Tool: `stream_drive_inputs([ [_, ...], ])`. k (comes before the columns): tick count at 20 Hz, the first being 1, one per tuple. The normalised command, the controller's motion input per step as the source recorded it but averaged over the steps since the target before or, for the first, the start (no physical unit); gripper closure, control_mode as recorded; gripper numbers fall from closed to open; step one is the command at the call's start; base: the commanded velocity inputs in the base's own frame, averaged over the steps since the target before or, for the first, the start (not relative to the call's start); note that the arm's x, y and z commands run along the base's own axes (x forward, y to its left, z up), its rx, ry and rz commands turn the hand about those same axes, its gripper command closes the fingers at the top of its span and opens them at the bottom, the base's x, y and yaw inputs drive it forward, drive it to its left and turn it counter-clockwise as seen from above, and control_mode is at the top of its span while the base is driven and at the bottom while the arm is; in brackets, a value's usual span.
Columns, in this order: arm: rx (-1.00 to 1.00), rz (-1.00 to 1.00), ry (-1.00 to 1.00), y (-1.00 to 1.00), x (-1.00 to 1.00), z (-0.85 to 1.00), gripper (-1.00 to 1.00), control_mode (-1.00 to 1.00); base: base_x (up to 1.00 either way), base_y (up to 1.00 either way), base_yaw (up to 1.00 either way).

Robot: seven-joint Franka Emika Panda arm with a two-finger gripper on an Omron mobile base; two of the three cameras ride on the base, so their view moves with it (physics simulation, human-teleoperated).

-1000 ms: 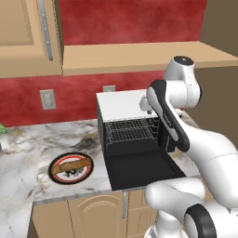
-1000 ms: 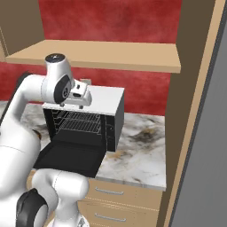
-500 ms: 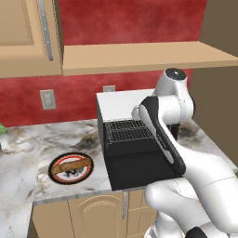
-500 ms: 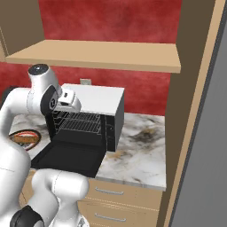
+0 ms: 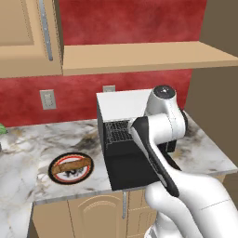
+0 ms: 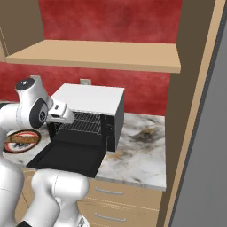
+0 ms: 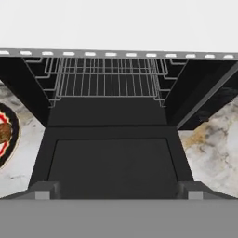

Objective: Pull the toaster oven rack outwards. Pick up the baguette from the plate and place it on the toaster oven rack. Close the toaster oven door fully and set the temperature to the lowest setting.

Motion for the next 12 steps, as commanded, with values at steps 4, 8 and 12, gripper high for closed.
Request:
stream_drive_inputs([
  [4,-0.05,-0.02,-0.03,0.0,0.0,-0.3,-1.0,-1.0,0.0,0.0,0.0],
  [8,-0.06,0.0,-0.04,0.02,0.02,-0.4,-1.0,-1.0,0.0,0.0,0.0],
  [12,-0.02,0.0,-0.06,0.0,0.15,-0.35,-1.0,-1.0,0.0,0.0,0.0],
])
